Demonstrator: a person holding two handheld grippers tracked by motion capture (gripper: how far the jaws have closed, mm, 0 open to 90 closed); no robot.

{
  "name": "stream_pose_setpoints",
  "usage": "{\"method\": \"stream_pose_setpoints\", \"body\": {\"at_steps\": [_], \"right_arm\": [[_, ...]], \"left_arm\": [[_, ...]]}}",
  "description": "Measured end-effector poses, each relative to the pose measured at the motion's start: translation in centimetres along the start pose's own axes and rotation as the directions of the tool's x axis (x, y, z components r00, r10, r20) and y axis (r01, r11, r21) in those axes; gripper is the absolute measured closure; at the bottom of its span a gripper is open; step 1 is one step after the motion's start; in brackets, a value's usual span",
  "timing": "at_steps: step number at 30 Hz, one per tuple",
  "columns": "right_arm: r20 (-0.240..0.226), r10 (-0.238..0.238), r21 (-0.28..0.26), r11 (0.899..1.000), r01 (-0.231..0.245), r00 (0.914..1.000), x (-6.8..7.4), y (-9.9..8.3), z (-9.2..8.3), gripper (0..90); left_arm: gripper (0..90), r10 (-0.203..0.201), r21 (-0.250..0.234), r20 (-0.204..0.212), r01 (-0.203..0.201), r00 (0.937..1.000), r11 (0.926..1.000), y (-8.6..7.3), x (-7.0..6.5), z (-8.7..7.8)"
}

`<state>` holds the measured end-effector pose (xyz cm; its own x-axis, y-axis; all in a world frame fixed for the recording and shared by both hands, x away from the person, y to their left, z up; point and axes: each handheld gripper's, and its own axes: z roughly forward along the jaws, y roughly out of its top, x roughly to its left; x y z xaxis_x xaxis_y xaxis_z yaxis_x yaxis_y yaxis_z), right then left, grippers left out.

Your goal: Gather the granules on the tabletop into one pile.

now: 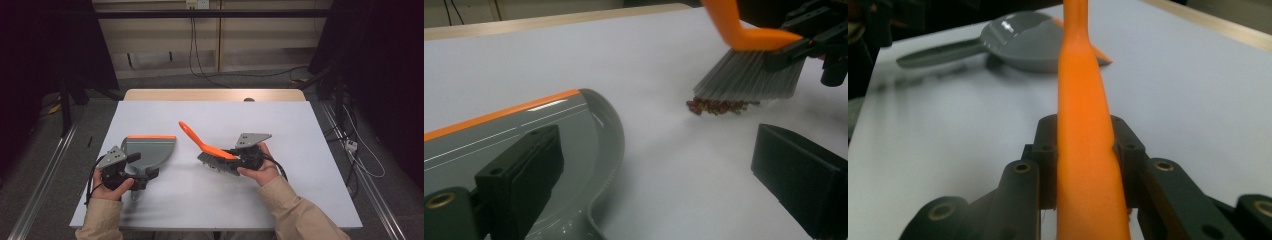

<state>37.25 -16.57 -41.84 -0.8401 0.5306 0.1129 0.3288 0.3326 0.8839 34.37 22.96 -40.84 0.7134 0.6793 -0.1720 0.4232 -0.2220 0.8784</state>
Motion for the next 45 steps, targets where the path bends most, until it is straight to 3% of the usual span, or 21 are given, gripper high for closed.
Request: {"method": "stream_pose_setpoints", "body": {"at_steps": [4,8,10,12,15,17,20,21,23,26,33,34,36,37,39,41,45], "right_arm": [[0.108,0.014,-0.018,1.0,-0.012,0.9941,0.0,-0.3,-1.7,70.9],[0.212,0.033,-0.021,0.999,-0.03,0.9767,0.3,-1.2,-2.8,70.9],[0.266,0.037,-0.014,0.999,-0.035,0.9631,0.3,-1.8,-3.1,70.8],[0.325,0.047,-0.004,0.999,-0.048,0.9444,0.0,-2.5,-3.5,70.9],[0.36,0.077,0.008,0.996,-0.085,0.9298,-0.7,-3.2,-3.3,70.9],[0.37,0.072,0.018,0.996,-0.085,0.9263,-0.6,-3.4,-2.6,70.8],[0.362,0.081,0.006,0.996,-0.089,0.9285,-0.3,-3.4,-1.3,70.9],[0.375,0.072,0.009,0.997,-0.082,0.9243,-0.1,-3.2,-0.9,70.9],[0.361,0.091,-0.014,0.996,-0.093,0.9281,0.1,-3.0,-0.2,70.9],[0.378,0.083,-0.018,0.996,-0.082,0.9221,0.6,-2.7,0.8,70.9],[0.377,0.134,-0.071,0.991,-0.115,0.9167,0.8,-2.1,1.7,70.8],[0.385,0.134,-0.074,0.991,-0.115,0.913,0.8,-2.0,1.6,70.8],[0.381,0.134,-0.083,0.99,-0.11,0.9149,0.6,-1.9,1.0,70.8],[0.393,0.127,-0.081,0.991,-0.104,0.9106,0.6,-1.8,0.6,70.8],[0.38,0.135,-0.093,0.99,-0.108,0.9152,0.3,-1.7,-0.2,70.8],[0.384,0.132,-0.09,0.99,-0.106,0.9138,0.0,-1.7,-1.1,70.8],[0.375,0.154,-0.112,0.986,-0.12,0.9142,-0.4,-2.2,-2.6,70.8]], "left_arm": [[6.2,0.001,0.001,0.004,-0.001,1.0,1.0,0.0,-0.1,0.1],[6.2,0.003,-0.005,0.008,-0.003,1.0,1.0,0.1,-0.2,0.0],[6.2,0.003,-0.007,0.007,-0.003,1.0,1.0,0.0,-0.2,0.0],[6.2,0.004,-0.006,0.006,-0.004,1.0,1.0,0.0,-0.2,0.0],[6.2,0.008,0.001,0.005,-0.008,1.0,1.0,0.0,-0.2,-0.1],[6.2,0.008,0.006,0.003,-0.008,1.0,0.9999,-0.1,-0.2,-0.1],[6.2,0.006,0.009,-0.001,-0.006,1.0,0.9999,-0.3,-0.1,-0.2],[6.2,0.003,0.008,-0.003,-0.003,1.0,1.0,-0.4,-0.1,-0.3],[6.2,0.001,0.009,-0.005,-0.001,1.0,1.0,-0.5,0.0,-0.4],[6.2,0.002,0.01,-0.006,-0.002,1.0,1.0,-0.6,0.1,-0.6],[6.2,0.004,0.019,-0.011,-0.004,0.9999,0.9998,-0.8,0.1,-0.8],[6.2,0.003,0.022,-0.011,-0.003,0.9999,0.9998,-0.8,0.1,-0.8],[6.2,0.004,0.027,-0.013,-0.004,0.9999,0.9996,-1.0,0.0,-0.8],[6.2,-0.004,0.028,-0.002,0.004,1.0,0.9996,-1.0,0.0,-0.9],[5.3,0.004,0.029,-0.003,-0.004,1.0,0.9996,-1.1,0.0,-1.1],[5.3,0.004,0.032,0.011,-0.004,0.9999,0.9995,-1.1,0.1,-1.2],[5.8,0.005,0.052,-0.006,-0.004,1.0,0.9986,-1.4,0.2,-1.1]]}}
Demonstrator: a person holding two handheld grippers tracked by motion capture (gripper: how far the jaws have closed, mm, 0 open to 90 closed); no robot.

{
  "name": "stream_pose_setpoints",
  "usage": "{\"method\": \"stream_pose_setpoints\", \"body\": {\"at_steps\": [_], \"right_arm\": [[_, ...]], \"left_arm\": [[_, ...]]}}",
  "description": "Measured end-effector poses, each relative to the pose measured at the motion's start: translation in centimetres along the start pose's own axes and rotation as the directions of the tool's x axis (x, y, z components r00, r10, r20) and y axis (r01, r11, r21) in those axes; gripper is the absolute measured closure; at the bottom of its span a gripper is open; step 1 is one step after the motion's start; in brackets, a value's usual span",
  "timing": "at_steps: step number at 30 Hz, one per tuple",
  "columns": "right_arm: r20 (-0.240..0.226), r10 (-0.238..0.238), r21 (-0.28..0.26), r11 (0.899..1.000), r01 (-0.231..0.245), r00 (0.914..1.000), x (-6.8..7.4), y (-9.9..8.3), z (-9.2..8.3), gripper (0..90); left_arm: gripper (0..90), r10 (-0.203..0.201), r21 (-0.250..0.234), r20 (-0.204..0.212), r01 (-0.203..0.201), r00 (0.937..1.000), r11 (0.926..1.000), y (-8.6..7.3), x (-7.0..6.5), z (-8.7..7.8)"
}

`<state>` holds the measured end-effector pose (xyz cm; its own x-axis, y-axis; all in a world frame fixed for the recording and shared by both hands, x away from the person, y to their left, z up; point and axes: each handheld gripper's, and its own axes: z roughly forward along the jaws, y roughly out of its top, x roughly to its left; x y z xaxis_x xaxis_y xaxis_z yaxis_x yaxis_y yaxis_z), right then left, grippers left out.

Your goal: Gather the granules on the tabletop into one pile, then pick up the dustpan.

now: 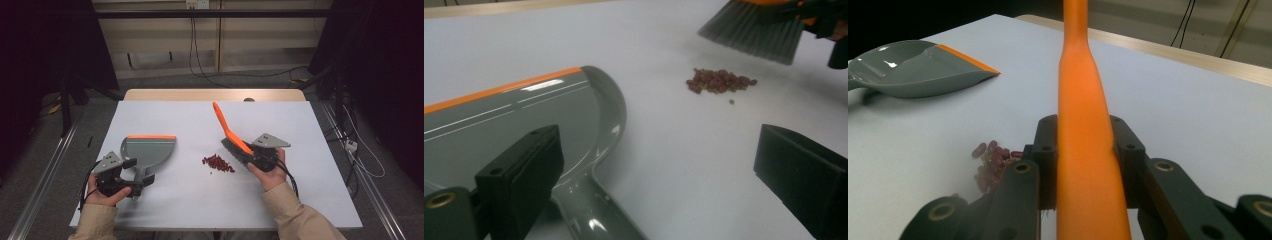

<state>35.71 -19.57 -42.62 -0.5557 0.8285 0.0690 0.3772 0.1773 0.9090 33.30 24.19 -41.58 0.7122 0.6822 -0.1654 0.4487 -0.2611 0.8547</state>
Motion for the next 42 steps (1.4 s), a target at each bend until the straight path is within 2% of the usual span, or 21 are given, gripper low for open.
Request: {"method": "stream_pose_setpoints", "body": {"at_steps": [3,7,12,15,18,20,25,27,29,32,35,39,42], "right_arm": [[-0.008,0.02,-0.005,1.0,-0.02,0.9998,-0.3,-0.3,-0.6,70.8],[0.001,0.009,-0.004,1.0,-0.009,1.0,-0.2,-0.6,-1.7,70.8],[0.021,0.021,-0.005,1.0,-0.021,0.9996,-0.7,-1.2,-2.6,70.8],[0.03,0.026,-0.006,1.0,-0.025,0.9992,-1.0,-1.3,-2.7,70.7],[0.031,0.026,-0.009,1.0,-0.026,0.9992,-1.0,-1.4,-2.7,70.7],[0.031,0.029,-0.009,1.0,-0.028,0.9991,-1.0,-1.4,-2.6,70.8],[0.033,0.032,-0.019,0.999,-0.032,0.9989,-1.1,-1.3,-2.8,70.7],[0.04,0.037,-0.02,0.999,-0.036,0.9985,-1.2,-1.3,-2.9,70.7],[0.042,0.04,-0.021,0.999,-0.039,0.9983,-1.2,-1.3,-2.9,70.7],[0.045,0.041,-0.023,0.999,-0.04,0.9982,-1.3,-1.3,-3.0,70.7],[0.045,0.042,-0.027,0.999,-0.041,0.9981,-1.3,-1.2,-3.0,70.7],[0.043,0.036,-0.022,0.999,-0.035,0.9984,-1.2,-1.2,-2.9,70.7],[0.043,0.035,-0.023,0.999,-0.034,0.9985,-1.2,-1.2,-2.8,70.7]], "left_arm": [[6.0,0.018,0.022,-0.034,-0.017,0.9993,0.9996,-0.4,-0.1,0.0],[7.0,0.02,0.072,-0.075,-0.014,0.997,0.9973,-1.3,0.0,0.0],[9.9,0.004,0.124,-0.143,0.014,0.9897,0.9921,-2.1,0.7,0.2],[11.5,-0.008,0.144,-0.164,0.032,0.9864,0.9891,-2.5,1.3,0.3],[11.6,-0.039,0.151,-0.167,0.065,0.9852,0.9865,-2.9,1.6,0.4],[12.1,-0.042,0.153,-0.164,0.067,0.9855,0.9859,-2.9,1.7,0.4],[16.4,-0.07,0.144,-0.181,0.097,0.981,0.9849,-2.9,2.0,0.1],[19.6,-0.082,0.147,-0.182,0.109,0.9799,0.9831,-2.9,2.2,0.1],[22.9,-0.077,0.143,-0.185,0.104,0.9797,0.9842,-2.7,2.2,0.1],[29.4,-0.083,0.154,-0.179,0.111,0.9803,0.9818,-2.5,2.2,0.3],[34.4,-0.095,0.169,-0.192,0.129,0.9768,0.9772,-2.2,2.4,0.7],[37.9,-0.118,0.183,-0.236,0.163,0.9645,0.9696,-1.7,2.6,1.3],[42.9,-0.112,0.204,-0.254,0.166,0.9608,0.9647,-1.5,2.5,2.2]]}}
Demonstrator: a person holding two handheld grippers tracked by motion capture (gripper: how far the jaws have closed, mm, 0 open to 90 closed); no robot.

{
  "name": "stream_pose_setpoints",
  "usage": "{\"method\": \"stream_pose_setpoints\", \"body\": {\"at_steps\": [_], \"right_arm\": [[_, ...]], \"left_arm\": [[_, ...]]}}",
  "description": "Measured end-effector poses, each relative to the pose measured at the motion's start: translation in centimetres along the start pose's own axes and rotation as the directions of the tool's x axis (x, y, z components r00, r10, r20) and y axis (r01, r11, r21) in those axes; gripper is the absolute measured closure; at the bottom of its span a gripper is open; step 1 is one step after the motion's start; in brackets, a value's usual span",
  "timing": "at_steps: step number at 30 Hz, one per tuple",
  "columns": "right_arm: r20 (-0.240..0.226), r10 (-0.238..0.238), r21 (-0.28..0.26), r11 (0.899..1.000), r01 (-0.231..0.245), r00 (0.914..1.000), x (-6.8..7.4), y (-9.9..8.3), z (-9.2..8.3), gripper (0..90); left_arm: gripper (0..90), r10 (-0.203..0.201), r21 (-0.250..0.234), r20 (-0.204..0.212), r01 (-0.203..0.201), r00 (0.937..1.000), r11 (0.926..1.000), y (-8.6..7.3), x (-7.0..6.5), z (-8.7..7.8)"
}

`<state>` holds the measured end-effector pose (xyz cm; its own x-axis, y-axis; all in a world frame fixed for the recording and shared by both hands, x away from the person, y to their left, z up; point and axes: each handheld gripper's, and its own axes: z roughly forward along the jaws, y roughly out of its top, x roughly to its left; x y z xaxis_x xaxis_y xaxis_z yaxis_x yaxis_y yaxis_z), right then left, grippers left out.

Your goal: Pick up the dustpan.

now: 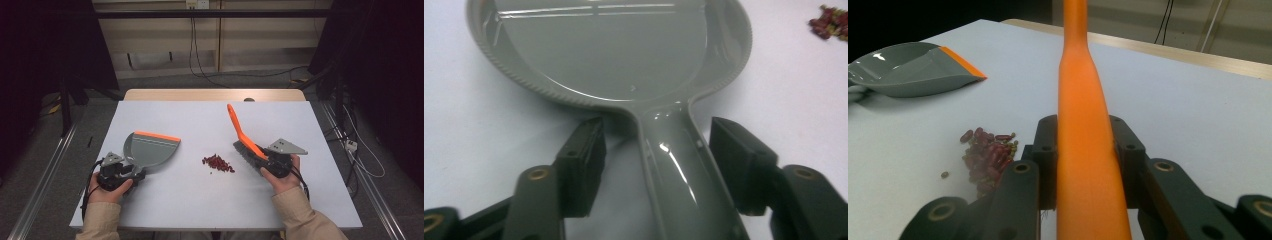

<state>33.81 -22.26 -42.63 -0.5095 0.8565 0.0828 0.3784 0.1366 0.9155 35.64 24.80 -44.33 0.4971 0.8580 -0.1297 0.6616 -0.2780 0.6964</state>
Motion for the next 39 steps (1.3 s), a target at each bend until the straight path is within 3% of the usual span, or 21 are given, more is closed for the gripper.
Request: {"method": "stream_pose_setpoints", "body": {"at_steps": [3,5,13,20,24,27,31,35,37,39], "right_arm": [[0.0,-0.006,0.001,1.0,0.006,1.0,0.0,0.0,0.0,70.7],[0.003,-0.004,0.002,1.0,0.004,1.0,0.0,0.0,0.0,70.7],[0.005,0.003,-0.002,1.0,-0.003,1.0,0.0,0.0,0.1,70.7],[0.015,0.009,-0.004,1.0,-0.009,0.9999,-0.2,0.2,0.4,70.7],[0.028,-0.012,0.01,1.0,0.012,0.9995,-0.1,0.4,1.1,70.7],[0.034,-0.013,0.012,1.0,0.012,0.9994,0.0,0.6,1.8,70.7],[0.038,-0.013,0.022,1.0,0.013,0.9992,0.0,0.7,2.4,70.7],[0.04,-0.009,0.028,1.0,0.008,0.9992,0.0,0.7,2.9,70.7],[0.042,-0.011,0.032,0.999,0.01,0.999,0.1,0.7,3.2,70.7],[0.048,-0.014,0.032,0.999,0.013,0.9988,0.1,0.7,3.5,70.7]], "left_arm": [[55.2,0.008,0.03,-0.007,-0.007,0.9999,0.9995,0.2,-0.3,0.5],[61.6,0.012,0.02,-0.031,-0.011,0.9995,0.9997,0.2,-0.3,0.5],[62.8,0.029,0.007,0.001,-0.029,0.9996,0.9996,0.2,0.2,-0.4],[62.8,0.095,-0.009,0.069,-0.095,0.9931,0.9954,0.1,-0.2,-2.6],[62.8,0.123,-0.003,0.142,-0.124,0.9822,0.9922,0.0,-0.9,-3.2],[62.8,0.157,0.003,0.185,-0.16,0.9702,0.9871,0.1,-1.6,-3.2],[62.8,0.199,0.022,0.245,-0.211,0.9487,0.9773,0.2,-2.8,-2.9],[62.8,0.233,0.041,0.28,-0.254,0.9312,0.9662,0.1,-3.6,-2.6],[62.8,0.265,0.042,0.285,-0.289,0.9211,0.9565,0.0,-3.8,-2.6],[62.7,0.274,0.043,0.302,-0.3,0.9133,0.9531,-0.1,-4.2,-2.6]]}}
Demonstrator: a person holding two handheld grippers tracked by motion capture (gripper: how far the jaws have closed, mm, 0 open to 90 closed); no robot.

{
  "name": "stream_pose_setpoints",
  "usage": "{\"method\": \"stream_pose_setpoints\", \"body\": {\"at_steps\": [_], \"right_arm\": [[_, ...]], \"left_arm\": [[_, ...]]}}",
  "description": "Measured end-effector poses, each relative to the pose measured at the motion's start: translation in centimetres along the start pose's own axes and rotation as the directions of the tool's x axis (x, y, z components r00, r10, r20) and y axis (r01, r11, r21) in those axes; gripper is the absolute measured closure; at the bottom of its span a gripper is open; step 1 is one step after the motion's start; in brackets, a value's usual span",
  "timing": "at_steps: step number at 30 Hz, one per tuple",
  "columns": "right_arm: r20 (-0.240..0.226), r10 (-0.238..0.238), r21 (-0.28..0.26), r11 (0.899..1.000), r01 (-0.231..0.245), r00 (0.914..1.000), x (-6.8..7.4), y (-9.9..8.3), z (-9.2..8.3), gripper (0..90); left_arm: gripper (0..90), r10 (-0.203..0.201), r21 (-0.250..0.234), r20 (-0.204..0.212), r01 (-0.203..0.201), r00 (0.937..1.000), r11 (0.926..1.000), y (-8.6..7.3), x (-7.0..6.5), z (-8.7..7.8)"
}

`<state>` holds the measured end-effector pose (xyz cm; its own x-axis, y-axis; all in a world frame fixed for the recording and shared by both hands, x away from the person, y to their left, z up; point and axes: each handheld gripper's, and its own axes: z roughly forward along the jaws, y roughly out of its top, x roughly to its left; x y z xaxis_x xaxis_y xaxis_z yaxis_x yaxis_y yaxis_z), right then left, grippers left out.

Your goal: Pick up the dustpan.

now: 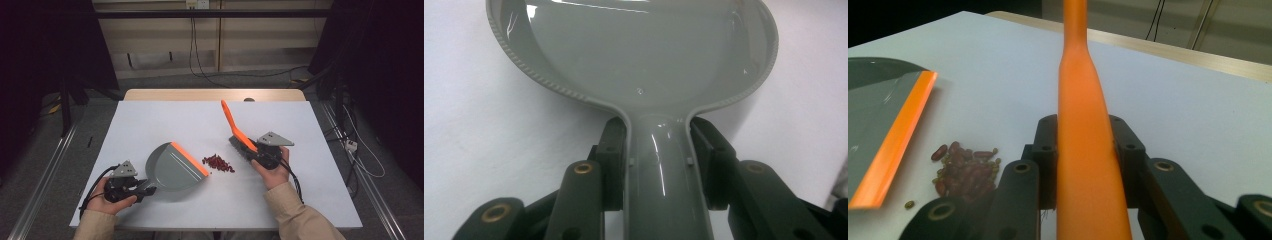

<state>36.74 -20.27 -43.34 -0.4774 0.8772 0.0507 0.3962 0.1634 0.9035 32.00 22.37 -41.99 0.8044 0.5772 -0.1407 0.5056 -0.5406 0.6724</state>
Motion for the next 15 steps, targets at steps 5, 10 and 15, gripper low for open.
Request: {"method": "stream_pose_setpoints", "body": {"at_steps": [5,10,15], "right_arm": [[-0.002,-0.017,0.03,0.999,0.017,0.9999,0.4,-0.3,1.1,70.6],[-0.008,-0.039,0.053,0.998,0.039,0.9992,0.7,-0.5,1.4,70.1],[-0.028,-0.035,0.068,0.997,0.037,0.999,0.6,-0.3,1.2,65.3]], "left_arm": [[62.7,0.021,0.024,0.026,-0.021,0.9995,0.9995,0.0,-0.4,0.2],[62.7,0.044,0.046,0.045,-0.046,0.998,0.9979,0.0,-0.7,0.6],[62.6,0.051,0.046,0.045,-0.053,0.9977,0.9975,0.0,-0.8,0.7]]}}
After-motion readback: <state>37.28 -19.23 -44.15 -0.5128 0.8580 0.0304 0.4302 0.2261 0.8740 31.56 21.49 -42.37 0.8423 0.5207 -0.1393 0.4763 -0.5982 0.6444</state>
